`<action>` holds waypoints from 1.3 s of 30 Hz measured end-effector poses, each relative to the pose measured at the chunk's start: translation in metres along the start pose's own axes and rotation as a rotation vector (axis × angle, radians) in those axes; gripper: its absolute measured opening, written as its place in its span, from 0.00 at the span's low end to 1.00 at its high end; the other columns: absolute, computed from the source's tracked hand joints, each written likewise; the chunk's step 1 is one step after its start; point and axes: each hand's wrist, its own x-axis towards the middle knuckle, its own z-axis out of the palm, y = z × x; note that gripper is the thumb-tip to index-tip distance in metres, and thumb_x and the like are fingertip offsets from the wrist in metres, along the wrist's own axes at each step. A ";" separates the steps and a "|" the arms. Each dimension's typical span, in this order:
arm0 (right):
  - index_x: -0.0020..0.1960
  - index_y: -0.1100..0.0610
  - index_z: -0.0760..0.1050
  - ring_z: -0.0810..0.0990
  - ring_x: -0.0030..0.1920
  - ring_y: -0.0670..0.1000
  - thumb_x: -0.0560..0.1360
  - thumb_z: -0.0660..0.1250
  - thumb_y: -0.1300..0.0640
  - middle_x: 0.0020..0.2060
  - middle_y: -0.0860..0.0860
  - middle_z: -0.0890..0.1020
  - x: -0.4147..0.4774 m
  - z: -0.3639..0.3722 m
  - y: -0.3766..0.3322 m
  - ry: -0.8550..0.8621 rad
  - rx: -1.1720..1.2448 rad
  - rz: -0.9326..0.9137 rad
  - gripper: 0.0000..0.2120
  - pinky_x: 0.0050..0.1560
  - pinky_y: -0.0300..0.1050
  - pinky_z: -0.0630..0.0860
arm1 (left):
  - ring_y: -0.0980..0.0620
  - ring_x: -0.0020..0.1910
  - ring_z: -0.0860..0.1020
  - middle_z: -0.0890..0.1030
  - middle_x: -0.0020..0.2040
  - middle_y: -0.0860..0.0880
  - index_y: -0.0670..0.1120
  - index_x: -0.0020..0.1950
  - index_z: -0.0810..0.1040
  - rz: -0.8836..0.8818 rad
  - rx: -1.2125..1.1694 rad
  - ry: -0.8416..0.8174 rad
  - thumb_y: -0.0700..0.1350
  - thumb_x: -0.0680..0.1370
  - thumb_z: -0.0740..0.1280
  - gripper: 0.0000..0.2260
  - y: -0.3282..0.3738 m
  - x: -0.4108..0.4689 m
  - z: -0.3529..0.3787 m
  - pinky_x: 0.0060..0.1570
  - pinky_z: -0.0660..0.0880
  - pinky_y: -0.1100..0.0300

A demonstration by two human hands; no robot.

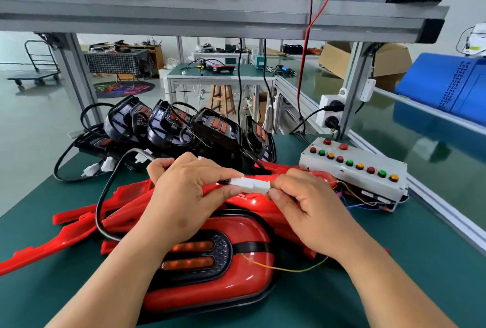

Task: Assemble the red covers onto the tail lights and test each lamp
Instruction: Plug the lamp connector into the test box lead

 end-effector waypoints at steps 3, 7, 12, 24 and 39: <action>0.41 0.57 0.76 0.72 0.38 0.51 0.80 0.58 0.50 0.34 0.49 0.73 -0.002 -0.003 -0.004 -0.007 -0.027 0.019 0.15 0.40 0.54 0.71 | 0.60 0.48 0.72 0.80 0.42 0.67 0.70 0.47 0.79 -0.013 0.029 0.041 0.63 0.71 0.64 0.07 0.000 -0.001 0.001 0.52 0.52 0.57; 0.41 0.52 0.79 0.77 0.38 0.42 0.80 0.58 0.48 0.34 0.46 0.80 -0.003 -0.038 -0.002 0.305 0.138 0.200 0.15 0.41 0.37 0.73 | 0.56 0.51 0.74 0.80 0.45 0.67 0.70 0.48 0.76 -0.089 -0.018 0.127 0.64 0.71 0.64 0.07 -0.001 -0.002 -0.004 0.63 0.62 0.44; 0.41 0.46 0.81 0.65 0.28 0.42 0.75 0.65 0.37 0.24 0.43 0.69 -0.026 -0.105 0.025 0.706 0.493 0.345 0.14 0.32 0.35 0.65 | 0.56 0.47 0.70 0.79 0.44 0.66 0.66 0.50 0.79 -0.120 0.010 0.146 0.66 0.71 0.58 0.14 -0.002 -0.003 -0.008 0.57 0.67 0.36; 0.35 0.56 0.76 0.64 0.23 0.47 0.76 0.60 0.54 0.23 0.48 0.65 -0.077 -0.074 0.028 0.561 1.068 0.741 0.13 0.28 0.39 0.71 | 0.60 0.44 0.64 0.79 0.44 0.65 0.61 0.50 0.83 -0.096 0.123 0.151 0.60 0.72 0.64 0.11 -0.001 -0.005 -0.003 0.55 0.61 0.44; 0.39 0.57 0.76 0.71 0.26 0.44 0.80 0.64 0.56 0.29 0.47 0.80 -0.058 -0.073 0.052 0.368 0.517 0.813 0.12 0.26 0.38 0.68 | 0.59 0.44 0.65 0.78 0.43 0.65 0.60 0.50 0.83 -0.090 0.155 0.118 0.65 0.73 0.56 0.19 -0.006 -0.006 -0.004 0.55 0.66 0.38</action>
